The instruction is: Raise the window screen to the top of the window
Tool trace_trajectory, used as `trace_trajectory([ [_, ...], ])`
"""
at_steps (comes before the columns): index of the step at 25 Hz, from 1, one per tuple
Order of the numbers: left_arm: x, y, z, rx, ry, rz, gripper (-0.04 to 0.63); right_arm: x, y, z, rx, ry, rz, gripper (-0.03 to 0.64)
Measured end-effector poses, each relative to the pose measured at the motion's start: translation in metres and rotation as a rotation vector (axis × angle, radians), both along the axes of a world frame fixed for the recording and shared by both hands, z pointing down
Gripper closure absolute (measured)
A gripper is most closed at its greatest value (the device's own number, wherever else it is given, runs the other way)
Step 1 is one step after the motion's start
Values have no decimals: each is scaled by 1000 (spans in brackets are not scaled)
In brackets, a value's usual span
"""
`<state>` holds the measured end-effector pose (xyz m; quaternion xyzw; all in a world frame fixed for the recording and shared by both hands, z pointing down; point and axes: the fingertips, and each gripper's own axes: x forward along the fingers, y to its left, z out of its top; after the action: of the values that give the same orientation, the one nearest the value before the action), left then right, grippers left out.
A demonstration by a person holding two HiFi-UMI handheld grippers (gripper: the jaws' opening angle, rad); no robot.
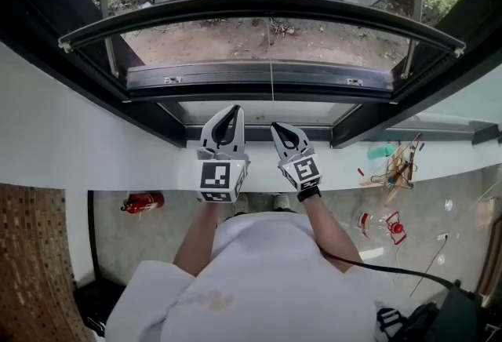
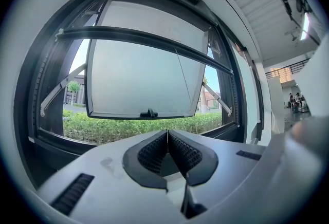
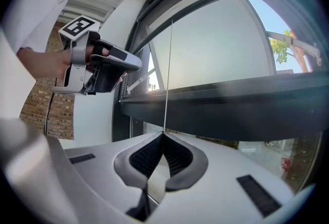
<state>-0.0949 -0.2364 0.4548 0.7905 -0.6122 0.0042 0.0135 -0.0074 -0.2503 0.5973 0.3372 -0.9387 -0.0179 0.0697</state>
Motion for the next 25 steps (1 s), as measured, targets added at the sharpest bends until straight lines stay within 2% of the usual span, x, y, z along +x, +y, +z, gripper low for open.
trace_trajectory([
  [25,0,0,-11,25,9,7,588,-1,-3,-20,9,-55,4,617],
])
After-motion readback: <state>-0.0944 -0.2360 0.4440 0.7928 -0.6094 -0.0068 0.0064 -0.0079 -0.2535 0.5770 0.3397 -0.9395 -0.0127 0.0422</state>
